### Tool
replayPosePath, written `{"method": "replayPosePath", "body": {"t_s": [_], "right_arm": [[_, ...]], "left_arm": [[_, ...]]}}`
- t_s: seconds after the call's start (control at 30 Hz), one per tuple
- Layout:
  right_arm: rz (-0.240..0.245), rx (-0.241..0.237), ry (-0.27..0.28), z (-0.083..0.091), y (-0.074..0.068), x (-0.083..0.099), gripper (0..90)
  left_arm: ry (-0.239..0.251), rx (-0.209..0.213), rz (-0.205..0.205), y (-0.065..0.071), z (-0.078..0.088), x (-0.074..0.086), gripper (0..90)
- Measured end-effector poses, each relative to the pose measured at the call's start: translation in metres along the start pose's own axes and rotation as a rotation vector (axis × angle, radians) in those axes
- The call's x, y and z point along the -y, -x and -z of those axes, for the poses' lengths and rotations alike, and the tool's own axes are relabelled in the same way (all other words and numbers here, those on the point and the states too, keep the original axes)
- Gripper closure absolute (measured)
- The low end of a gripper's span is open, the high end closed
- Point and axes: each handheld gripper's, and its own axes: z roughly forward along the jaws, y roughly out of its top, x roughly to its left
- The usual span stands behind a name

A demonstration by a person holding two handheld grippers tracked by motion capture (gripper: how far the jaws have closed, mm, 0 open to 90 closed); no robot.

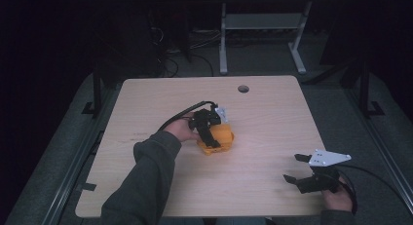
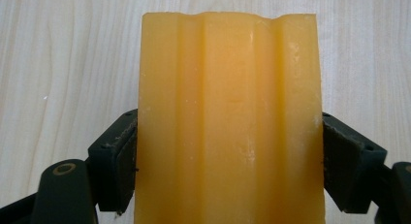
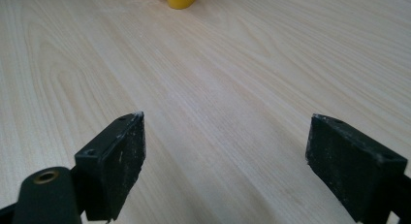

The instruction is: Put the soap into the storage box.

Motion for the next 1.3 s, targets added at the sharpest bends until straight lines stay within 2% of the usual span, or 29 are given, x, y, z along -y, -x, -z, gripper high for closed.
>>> {"method": "replayPosePath", "body": {"t_s": [0.23,0.43,0.8,0.97,1.17,1.3], "right_arm": [[0.003,-0.004,-0.002,-0.001,0.000,0.000,13.7],[0.001,-0.006,-0.005,0.000,-0.001,0.000,13.7],[0.004,-0.008,-0.007,-0.001,-0.001,-0.001,13.7],[0.009,-0.009,-0.007,-0.002,-0.001,-0.001,13.7],[0.009,-0.009,-0.006,-0.002,-0.001,-0.001,13.7],[0.006,-0.010,-0.008,-0.002,0.000,0.000,13.7]], "left_arm": [[-0.003,0.002,0.001,0.001,0.002,0.001,19.7],[-0.013,-0.033,-0.011,0.005,0.005,0.000,19.5],[-0.024,-0.055,-0.021,0.011,0.012,0.005,19.4],[-0.041,-0.048,-0.045,0.010,0.012,0.004,19.4],[-0.063,-0.042,-0.102,0.005,0.012,0.001,19.7],[-0.058,-0.034,-0.084,0.003,0.012,0.002,19.7]]}}
